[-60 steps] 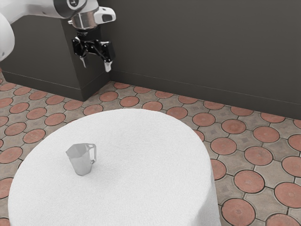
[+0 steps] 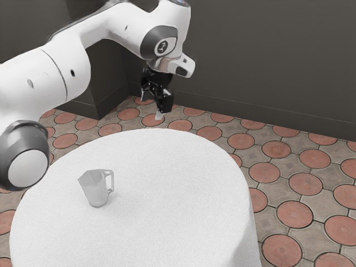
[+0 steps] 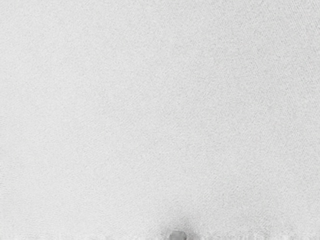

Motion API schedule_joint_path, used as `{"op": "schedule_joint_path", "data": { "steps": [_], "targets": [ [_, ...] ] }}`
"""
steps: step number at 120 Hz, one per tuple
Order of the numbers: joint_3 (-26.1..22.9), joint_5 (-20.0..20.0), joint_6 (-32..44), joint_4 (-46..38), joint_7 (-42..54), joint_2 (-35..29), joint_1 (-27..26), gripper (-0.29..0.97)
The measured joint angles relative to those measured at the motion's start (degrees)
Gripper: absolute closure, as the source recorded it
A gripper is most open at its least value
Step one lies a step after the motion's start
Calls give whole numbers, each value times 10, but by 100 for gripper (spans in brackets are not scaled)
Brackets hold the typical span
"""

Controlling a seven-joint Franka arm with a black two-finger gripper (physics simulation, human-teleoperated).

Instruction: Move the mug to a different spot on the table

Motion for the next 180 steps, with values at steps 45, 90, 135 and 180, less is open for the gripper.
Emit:
{"op": "schedule_joint_path", "data": {
  "steps": [45, 90, 135, 180],
  "targets": [
    [35, 7, -139, 48, 13, 149, 33, 0],
    [45, -8, -174, 43, -3, 221, 58, 0],
    [45, 5, -111, -23, 0, 220, 60, 0],
    [42, 11, -36, -134, 17, 167, 58, 0]
  ]
}}
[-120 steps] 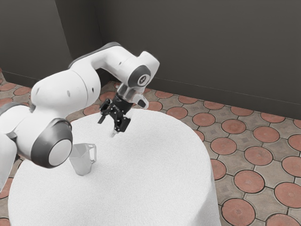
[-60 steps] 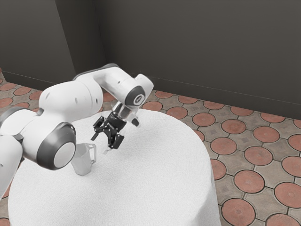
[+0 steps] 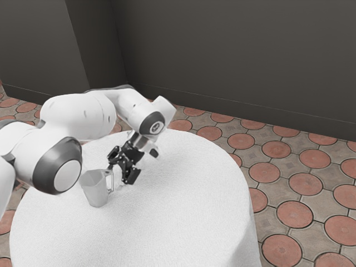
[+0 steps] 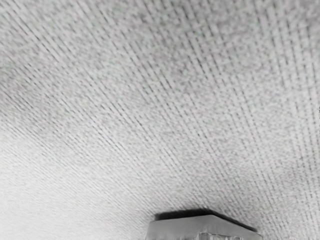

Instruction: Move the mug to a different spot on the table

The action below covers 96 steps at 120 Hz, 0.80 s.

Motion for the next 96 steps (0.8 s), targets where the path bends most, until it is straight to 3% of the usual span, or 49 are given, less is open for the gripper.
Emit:
{"op": "schedule_joint_path", "data": {
  "steps": [50, 96],
  "targets": [
    [0, 2, 73, -55, 12, -25, 4, 23],
    [-2, -2, 81, -103, 15, -56, -4, 28]
  ]
}}
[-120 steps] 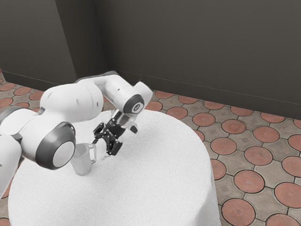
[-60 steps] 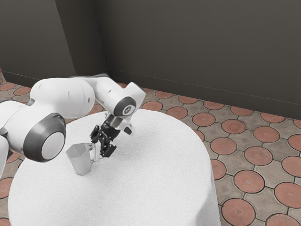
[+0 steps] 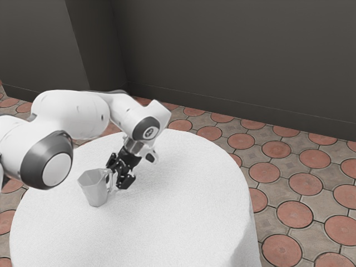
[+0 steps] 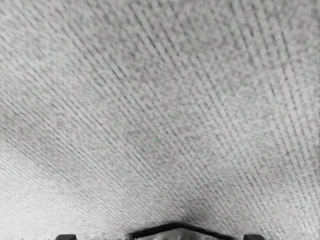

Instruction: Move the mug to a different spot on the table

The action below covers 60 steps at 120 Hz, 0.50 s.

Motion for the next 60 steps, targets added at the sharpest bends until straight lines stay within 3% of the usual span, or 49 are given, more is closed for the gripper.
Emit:
{"op": "schedule_joint_path", "data": {
  "steps": [16, 60],
  "targets": [
    [-1, -2, 0, -9, -1, -5, 0, 29],
    [0, -8, 0, -12, -3, -14, -3, 48]
  ]
}}
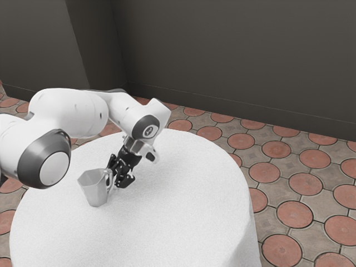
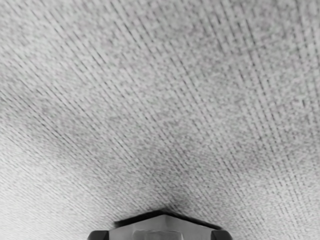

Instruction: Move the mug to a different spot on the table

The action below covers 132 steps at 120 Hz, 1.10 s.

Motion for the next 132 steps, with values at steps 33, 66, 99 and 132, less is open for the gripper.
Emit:
{"op": "schedule_joint_path", "data": {
  "steps": [33, 66, 99, 132],
  "targets": [
    [0, 0, 4, -6, -1, 0, 1, 57],
    [0, 2, 6, -6, -3, 0, 0, 66],
    [0, 7, 0, -4, -5, 0, -4, 72],
    [0, 13, -25, 7, -5, -16, -17, 73]
  ]
}}
